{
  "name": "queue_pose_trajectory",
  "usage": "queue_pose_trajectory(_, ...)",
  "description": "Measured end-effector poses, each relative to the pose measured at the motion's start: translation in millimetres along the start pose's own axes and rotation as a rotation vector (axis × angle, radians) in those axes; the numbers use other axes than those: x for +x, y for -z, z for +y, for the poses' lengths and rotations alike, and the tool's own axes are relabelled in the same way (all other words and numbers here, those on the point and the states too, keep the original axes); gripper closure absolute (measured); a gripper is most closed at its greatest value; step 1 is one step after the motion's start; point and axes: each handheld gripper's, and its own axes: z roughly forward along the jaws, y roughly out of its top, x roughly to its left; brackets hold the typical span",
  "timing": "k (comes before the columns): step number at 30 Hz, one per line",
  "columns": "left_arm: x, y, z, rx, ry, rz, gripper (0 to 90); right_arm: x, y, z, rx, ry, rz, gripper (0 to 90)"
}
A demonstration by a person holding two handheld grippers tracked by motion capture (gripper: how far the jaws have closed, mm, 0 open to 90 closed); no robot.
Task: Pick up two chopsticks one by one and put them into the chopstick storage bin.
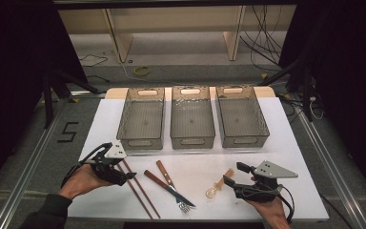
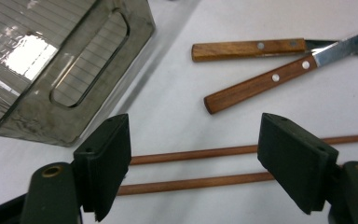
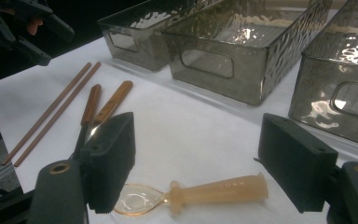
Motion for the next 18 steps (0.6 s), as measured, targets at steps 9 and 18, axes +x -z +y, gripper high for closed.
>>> queue_pose_trajectory(9, -0.6, -4.9, 0.7, 0.091, -0.1, -0.067, 26.9, -0.2, -1.5, -0.5, 0.009, 0.0, 0.006, 28.4)
queue_pose_trajectory(18, -3.4, -18.6, -1.1, 0.17, -0.197, -0.137, 29.8, -0.2, -3.0, -1.1, 0.019, 0.001, 0.006, 28.5)
